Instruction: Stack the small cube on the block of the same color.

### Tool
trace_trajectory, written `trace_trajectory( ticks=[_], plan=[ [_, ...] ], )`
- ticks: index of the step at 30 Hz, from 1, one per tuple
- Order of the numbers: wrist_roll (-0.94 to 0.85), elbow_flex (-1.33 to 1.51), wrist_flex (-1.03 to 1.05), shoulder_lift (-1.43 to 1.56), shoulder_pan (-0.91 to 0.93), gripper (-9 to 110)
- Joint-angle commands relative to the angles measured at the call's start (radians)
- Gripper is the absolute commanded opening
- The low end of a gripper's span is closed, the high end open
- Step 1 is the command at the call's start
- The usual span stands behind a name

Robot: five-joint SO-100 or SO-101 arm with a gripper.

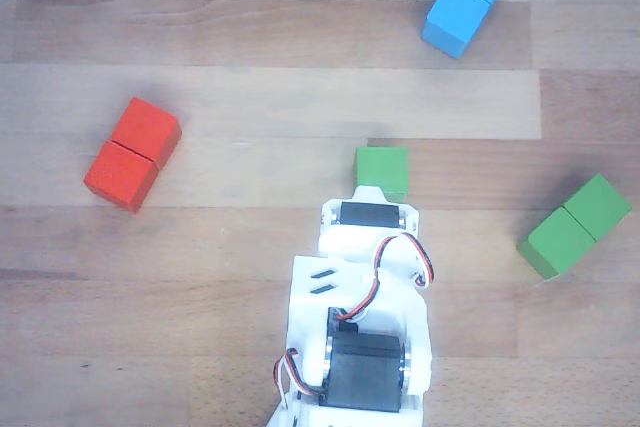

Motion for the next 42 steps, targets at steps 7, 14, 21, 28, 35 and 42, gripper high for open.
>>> trace_trajectory(
  ticks=[7, 14, 21, 28, 35, 42],
  plan=[
    [0.0, -0.505, -0.089, -0.555, -0.008, 2],
    [-0.005, -0.758, -0.06, -0.933, -0.008, 3],
    [0.002, -0.879, 0.026, -1.126, -0.008, 3],
    [-0.002, -0.887, 0.097, -1.238, -0.008, 3],
    [-0.003, -0.885, 0.066, -1.269, -0.008, 3],
    [-0.005, -0.887, 0.014, -1.335, -0.008, 3]
  ],
)
